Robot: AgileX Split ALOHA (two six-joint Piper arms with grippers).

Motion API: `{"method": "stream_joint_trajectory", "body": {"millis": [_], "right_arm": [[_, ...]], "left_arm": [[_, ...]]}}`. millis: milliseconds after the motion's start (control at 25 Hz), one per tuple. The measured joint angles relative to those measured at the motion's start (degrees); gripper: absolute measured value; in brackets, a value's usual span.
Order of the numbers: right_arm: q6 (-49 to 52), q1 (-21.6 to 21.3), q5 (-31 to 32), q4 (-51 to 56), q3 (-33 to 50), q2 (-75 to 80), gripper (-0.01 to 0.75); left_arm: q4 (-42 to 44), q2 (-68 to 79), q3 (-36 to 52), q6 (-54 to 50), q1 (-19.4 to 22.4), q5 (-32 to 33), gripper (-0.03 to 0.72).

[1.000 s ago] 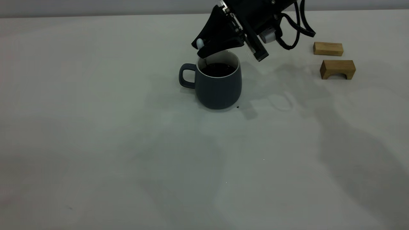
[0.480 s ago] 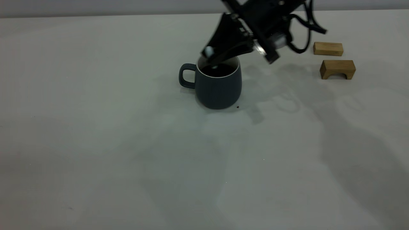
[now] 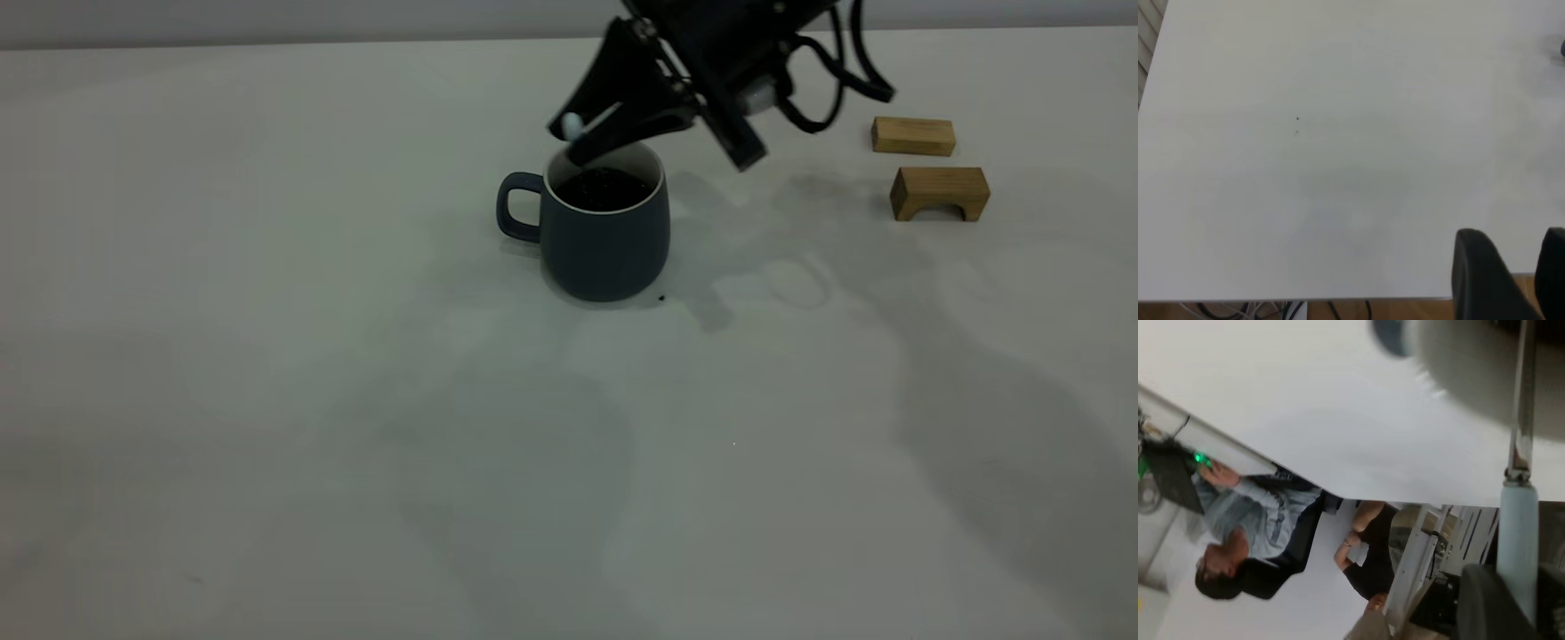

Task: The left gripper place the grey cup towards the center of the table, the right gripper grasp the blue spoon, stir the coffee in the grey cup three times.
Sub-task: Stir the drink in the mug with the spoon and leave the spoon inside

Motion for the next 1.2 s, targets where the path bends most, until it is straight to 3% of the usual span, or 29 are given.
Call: {"method": "stream_joint_trajectory", "body": {"millis": [200,560,1200], "right_arm": [[6.19,0.07,0.19,-2.93,0.00,0.00,0.135],[0.46,2.13,0.30,1.99,0.00,-1.82,0.135],[3.13,2.13,1.90,-15.59,0.00,-18.34,0.135]], "left_arm": [[0.00,0.00,0.00,0.00,0.00,0.00,0.276],[0.00,0.00,0.00,0.00,0.00,0.00,0.276],[0.00,0.00,0.00,0.00,0.00,0.00,0.276]]}}
